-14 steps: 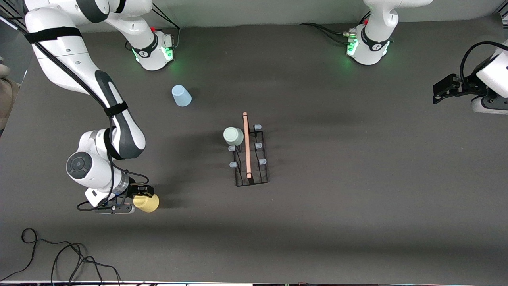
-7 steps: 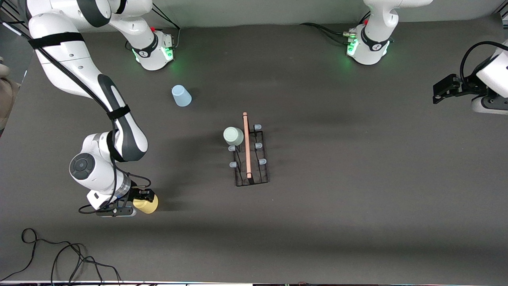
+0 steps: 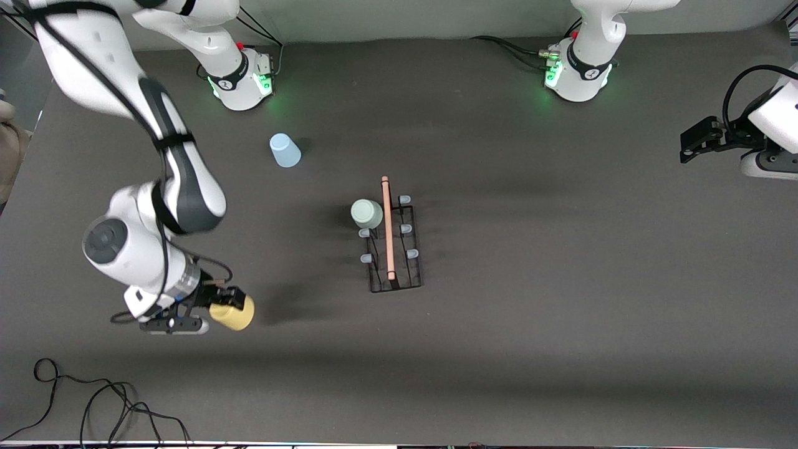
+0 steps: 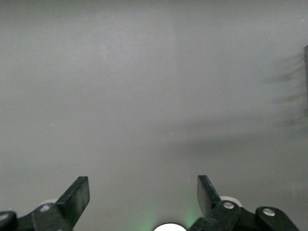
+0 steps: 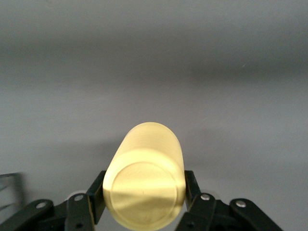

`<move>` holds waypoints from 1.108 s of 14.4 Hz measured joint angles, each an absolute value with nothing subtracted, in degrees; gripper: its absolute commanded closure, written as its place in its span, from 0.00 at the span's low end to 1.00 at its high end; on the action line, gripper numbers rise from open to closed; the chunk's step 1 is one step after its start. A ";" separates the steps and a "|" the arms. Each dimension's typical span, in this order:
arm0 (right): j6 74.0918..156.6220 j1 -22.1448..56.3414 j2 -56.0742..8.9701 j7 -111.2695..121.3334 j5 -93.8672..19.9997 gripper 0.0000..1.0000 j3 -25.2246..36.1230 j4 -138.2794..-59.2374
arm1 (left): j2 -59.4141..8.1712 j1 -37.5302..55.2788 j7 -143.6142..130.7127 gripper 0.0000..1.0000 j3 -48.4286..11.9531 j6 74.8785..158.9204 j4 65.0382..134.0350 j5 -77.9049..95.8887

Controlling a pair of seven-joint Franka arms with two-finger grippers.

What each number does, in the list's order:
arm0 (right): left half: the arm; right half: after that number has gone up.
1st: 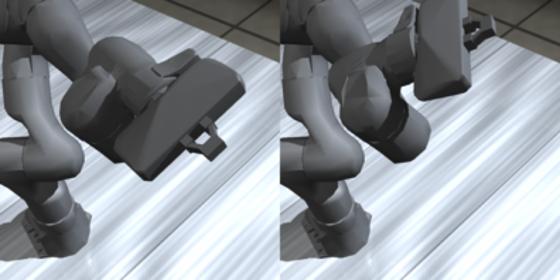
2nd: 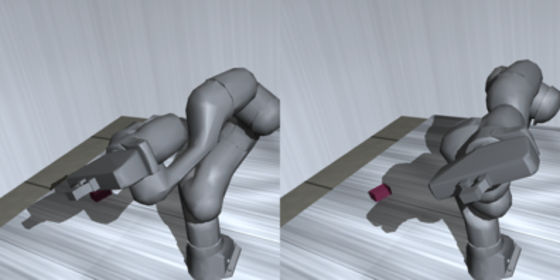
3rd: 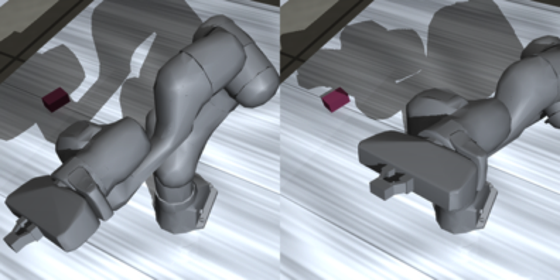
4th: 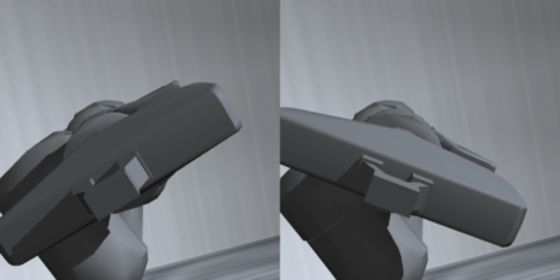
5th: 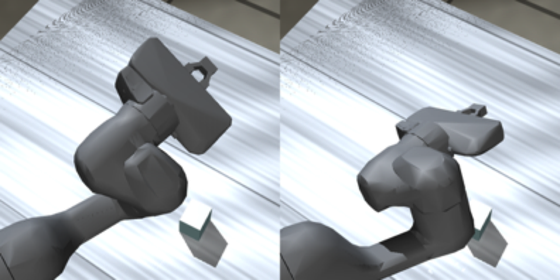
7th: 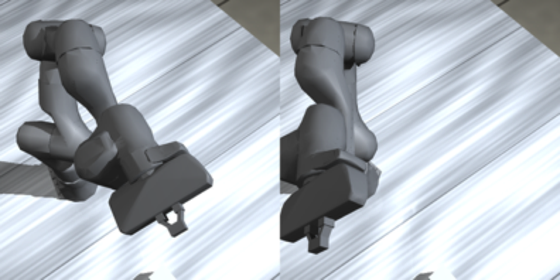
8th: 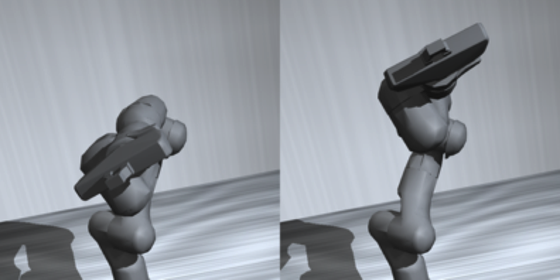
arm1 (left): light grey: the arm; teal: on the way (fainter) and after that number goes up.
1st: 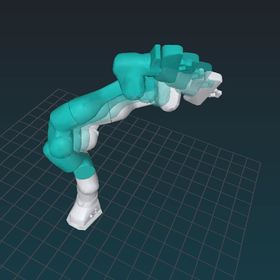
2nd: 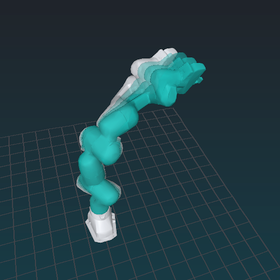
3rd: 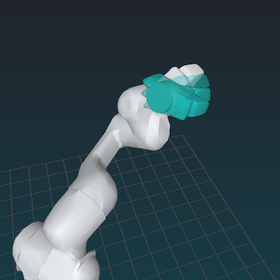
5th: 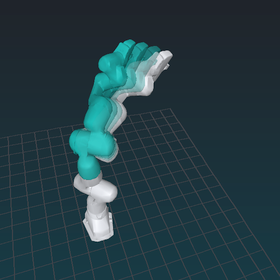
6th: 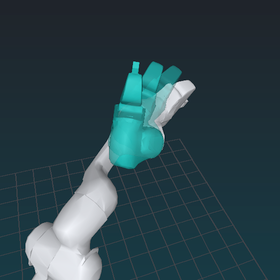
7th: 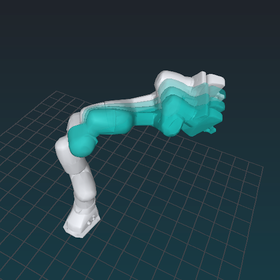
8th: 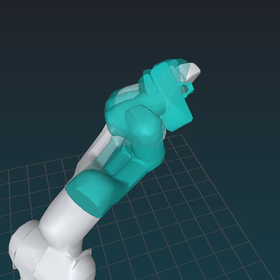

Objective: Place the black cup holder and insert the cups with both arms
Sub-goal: 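Close the right gripper around the yellow cup, then carry the yellow cup with the right gripper to the rack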

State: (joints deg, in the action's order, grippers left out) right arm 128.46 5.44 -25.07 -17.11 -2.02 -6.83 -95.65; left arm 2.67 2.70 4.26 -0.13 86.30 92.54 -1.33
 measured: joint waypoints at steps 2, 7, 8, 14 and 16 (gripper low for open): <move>126.77 5.75 -21.23 -26.95 -2.06 0.71 -11.38 -96.87 | 2.67 2.70 4.26 0.00 -0.13 86.31 92.55 -1.34; 131.49 9.42 -22.14 -42.94 -1.05 0.71 -15.89 -98.89 | 2.67 2.70 4.26 0.00 -0.13 86.32 92.54 -1.35; 132.13 10.48 -22.74 -45.42 -0.89 0.71 -16.07 -98.88 | 2.67 2.70 4.26 0.00 -0.13 86.33 92.55 -1.35; 133.53 13.57 -25.41 -57.49 0.66 0.71 -18.93 -95.69 | 2.67 2.70 4.26 0.00 -0.13 86.34 92.53 -1.35; 134.31 13.85 -26.11 -58.54 0.66 0.71 -19.21 -94.94 | 2.67 2.70 4.26 0.00 -0.13 86.34 92.53 -1.35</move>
State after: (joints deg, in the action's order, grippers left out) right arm 134.31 13.85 -26.11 -58.54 0.66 -19.21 -94.94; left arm 2.67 2.70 4.26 -0.13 86.34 92.53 -1.35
